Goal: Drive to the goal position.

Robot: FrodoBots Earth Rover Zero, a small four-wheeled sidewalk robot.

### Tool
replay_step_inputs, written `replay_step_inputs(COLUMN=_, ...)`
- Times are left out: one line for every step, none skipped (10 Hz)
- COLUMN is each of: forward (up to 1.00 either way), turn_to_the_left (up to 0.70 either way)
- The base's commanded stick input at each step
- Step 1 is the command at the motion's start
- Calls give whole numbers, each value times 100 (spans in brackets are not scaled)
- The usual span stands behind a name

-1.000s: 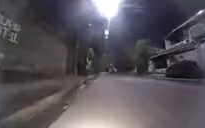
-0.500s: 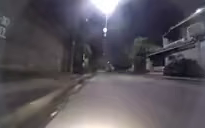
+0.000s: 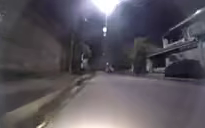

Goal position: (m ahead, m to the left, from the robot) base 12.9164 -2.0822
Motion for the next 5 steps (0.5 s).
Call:
replay_step_inputs(forward=70, turn_to_the_left=0)
replay_step_inputs(forward=70, turn_to_the_left=0)
replay_step_inputs(forward=70, turn_to_the_left=0)
replay_step_inputs(forward=70, turn_to_the_left=0)
replay_step_inputs(forward=70, turn_to_the_left=0)
